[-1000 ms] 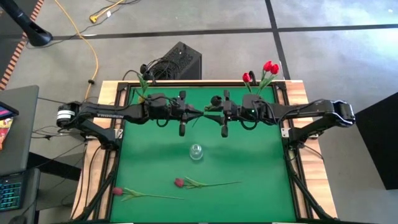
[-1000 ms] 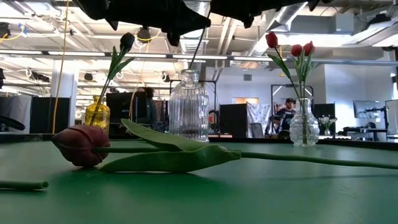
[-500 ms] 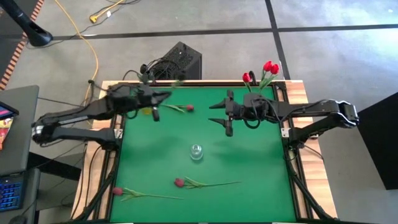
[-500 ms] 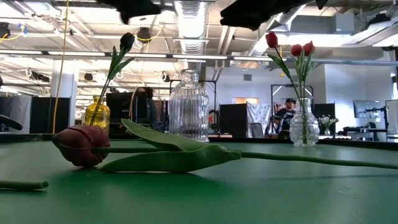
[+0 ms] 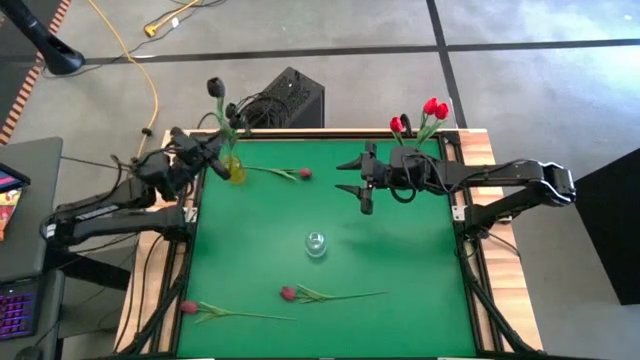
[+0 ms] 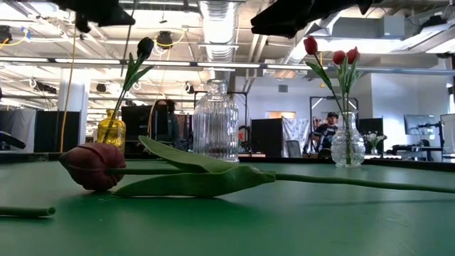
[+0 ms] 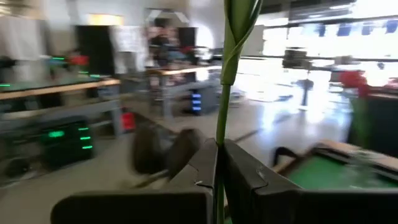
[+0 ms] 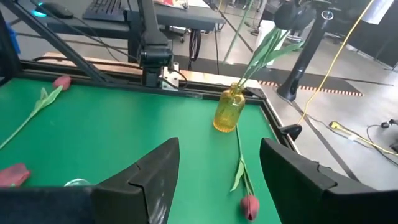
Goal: Sort flowers into vase by color
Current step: Put the black tulip into the yellow vase
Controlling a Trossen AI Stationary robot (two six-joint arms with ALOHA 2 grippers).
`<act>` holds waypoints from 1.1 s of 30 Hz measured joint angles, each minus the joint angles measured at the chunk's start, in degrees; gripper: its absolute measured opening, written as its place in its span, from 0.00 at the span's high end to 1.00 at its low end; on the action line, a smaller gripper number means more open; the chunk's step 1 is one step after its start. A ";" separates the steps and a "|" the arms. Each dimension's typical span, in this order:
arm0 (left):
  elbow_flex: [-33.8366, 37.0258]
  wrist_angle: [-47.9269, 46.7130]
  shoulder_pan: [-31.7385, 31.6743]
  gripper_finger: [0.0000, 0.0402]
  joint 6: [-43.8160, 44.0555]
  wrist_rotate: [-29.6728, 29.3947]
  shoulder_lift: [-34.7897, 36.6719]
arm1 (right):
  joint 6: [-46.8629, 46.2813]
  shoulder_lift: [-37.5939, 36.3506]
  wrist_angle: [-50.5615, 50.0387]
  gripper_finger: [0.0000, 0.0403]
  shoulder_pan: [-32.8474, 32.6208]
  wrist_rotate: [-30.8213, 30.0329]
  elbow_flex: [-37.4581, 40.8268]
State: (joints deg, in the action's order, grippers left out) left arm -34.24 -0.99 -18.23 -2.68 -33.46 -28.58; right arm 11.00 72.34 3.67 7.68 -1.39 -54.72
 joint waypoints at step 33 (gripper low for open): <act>4.46 1.79 -19.44 1.00 8.56 -3.69 -5.39 | 0.00 0.00 -1.60 0.38 -0.20 0.05 0.00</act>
State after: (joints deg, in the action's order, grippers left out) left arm -29.78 0.80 -37.67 5.89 -37.15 -33.97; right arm 11.00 72.34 2.07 7.49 -1.34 -54.72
